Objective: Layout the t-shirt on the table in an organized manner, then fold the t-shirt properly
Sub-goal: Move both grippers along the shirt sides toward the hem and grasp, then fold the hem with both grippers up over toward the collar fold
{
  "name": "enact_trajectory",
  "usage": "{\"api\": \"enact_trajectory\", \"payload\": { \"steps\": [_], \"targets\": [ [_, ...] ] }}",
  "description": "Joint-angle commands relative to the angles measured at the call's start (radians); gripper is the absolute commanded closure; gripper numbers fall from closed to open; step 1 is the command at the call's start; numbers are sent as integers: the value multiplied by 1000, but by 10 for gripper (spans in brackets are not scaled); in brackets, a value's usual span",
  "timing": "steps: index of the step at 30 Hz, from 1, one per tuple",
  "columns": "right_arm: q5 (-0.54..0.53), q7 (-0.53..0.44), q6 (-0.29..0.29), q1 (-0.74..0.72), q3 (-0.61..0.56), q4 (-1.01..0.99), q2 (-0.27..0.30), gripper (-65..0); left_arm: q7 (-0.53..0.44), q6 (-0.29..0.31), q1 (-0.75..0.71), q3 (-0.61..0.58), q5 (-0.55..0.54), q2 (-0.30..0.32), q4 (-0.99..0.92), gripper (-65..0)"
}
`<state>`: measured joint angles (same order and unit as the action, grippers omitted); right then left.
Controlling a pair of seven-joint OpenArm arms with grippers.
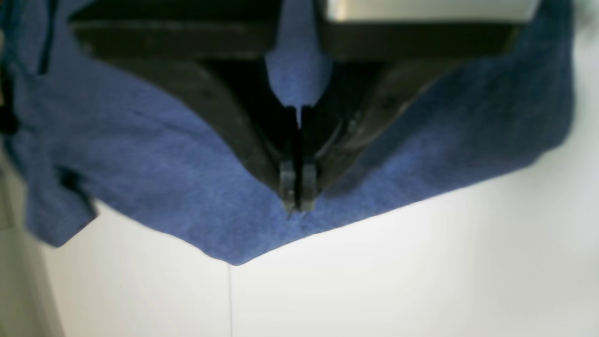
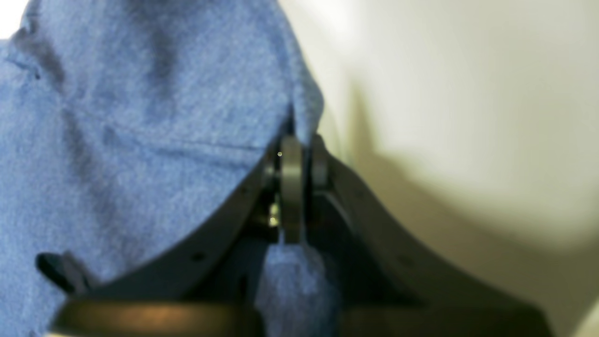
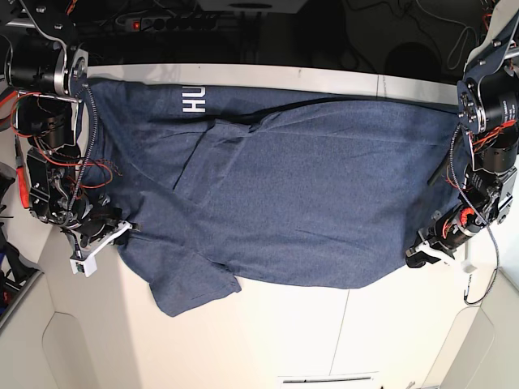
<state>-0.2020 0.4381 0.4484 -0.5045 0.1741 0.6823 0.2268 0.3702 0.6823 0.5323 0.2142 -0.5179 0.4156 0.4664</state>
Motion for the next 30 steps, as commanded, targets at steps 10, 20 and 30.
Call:
{"api": "enact_trajectory", "payload": {
  "steps": [10, 20, 30],
  "targets": [
    [-7, -20, 5, 24, 0, 14, 8, 0, -100, 16, 30, 1, 50, 42, 19, -22],
    [-8, -39, 5, 26, 0, 14, 8, 0, -203, -286, 27, 1, 280, 76, 14, -273],
    [-8, -39, 5, 26, 0, 14, 8, 0, -207, -289, 27, 1, 279, 65, -96, -272]
  ]
}}
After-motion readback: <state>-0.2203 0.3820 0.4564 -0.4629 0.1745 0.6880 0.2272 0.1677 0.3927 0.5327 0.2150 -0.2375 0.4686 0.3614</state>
